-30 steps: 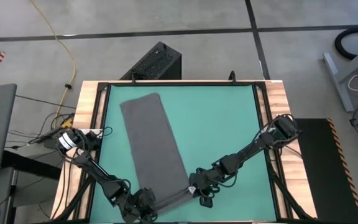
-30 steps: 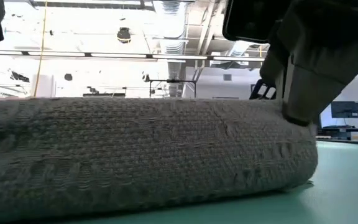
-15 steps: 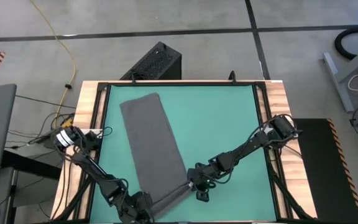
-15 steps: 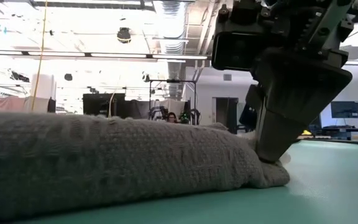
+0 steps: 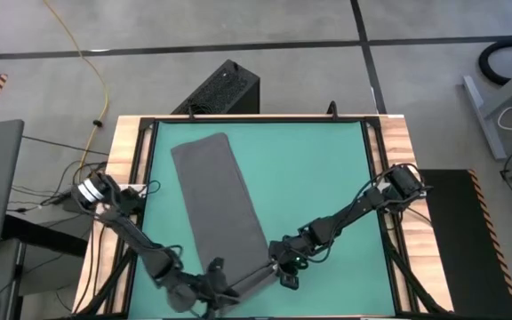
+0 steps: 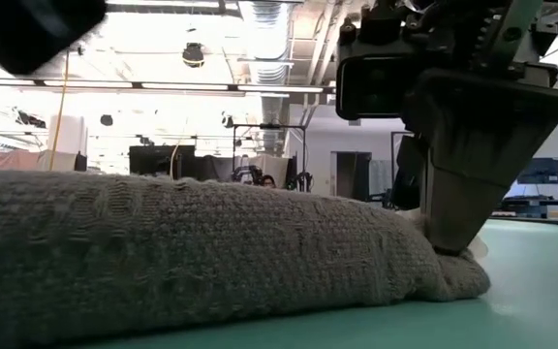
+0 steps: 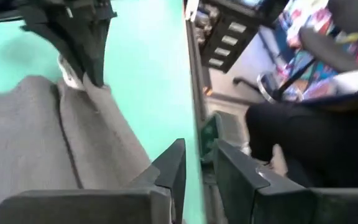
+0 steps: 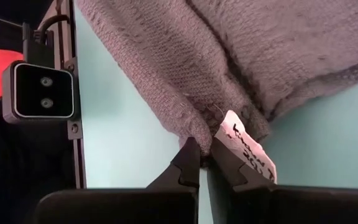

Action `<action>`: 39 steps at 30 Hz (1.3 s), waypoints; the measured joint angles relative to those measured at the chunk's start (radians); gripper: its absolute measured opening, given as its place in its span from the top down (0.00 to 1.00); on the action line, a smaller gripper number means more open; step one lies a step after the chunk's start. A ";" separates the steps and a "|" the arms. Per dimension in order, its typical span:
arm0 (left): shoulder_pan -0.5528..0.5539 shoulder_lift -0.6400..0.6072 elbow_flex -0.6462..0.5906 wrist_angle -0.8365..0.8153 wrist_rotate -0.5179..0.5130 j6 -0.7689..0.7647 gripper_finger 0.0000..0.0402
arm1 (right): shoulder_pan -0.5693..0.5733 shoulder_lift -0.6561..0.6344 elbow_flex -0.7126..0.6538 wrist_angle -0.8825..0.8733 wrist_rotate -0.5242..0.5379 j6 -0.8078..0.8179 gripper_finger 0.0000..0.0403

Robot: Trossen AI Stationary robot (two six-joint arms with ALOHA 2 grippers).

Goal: Roll towel into tight, uniform cylinder
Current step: Roll the gray towel

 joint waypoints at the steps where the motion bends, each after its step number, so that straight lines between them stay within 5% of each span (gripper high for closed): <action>1: 0.020 0.030 0.025 0.001 0.027 0.028 0.82 | 0.000 0.000 0.000 0.000 -0.001 0.001 0.93; 6: 0.109 0.150 0.154 -0.061 0.106 0.135 0.85 | -0.008 0.000 0.000 0.001 -0.002 0.029 0.93; 11: 0.162 0.160 0.284 -0.319 0.172 0.107 0.87 | -0.008 0.000 0.000 -0.001 -0.009 0.036 0.93; 16: 0.153 0.187 0.367 -0.347 0.264 0.157 0.88 | -0.013 0.000 0.000 -0.002 -0.015 0.042 0.93; 24: 0.182 0.288 0.418 -0.460 0.363 0.101 0.91 | -0.014 -0.001 0.000 -0.006 -0.054 0.088 0.92; 39: 0.202 0.287 0.419 -0.565 0.357 0.129 0.98 | -0.013 -0.001 0.000 0.000 -0.106 0.094 0.91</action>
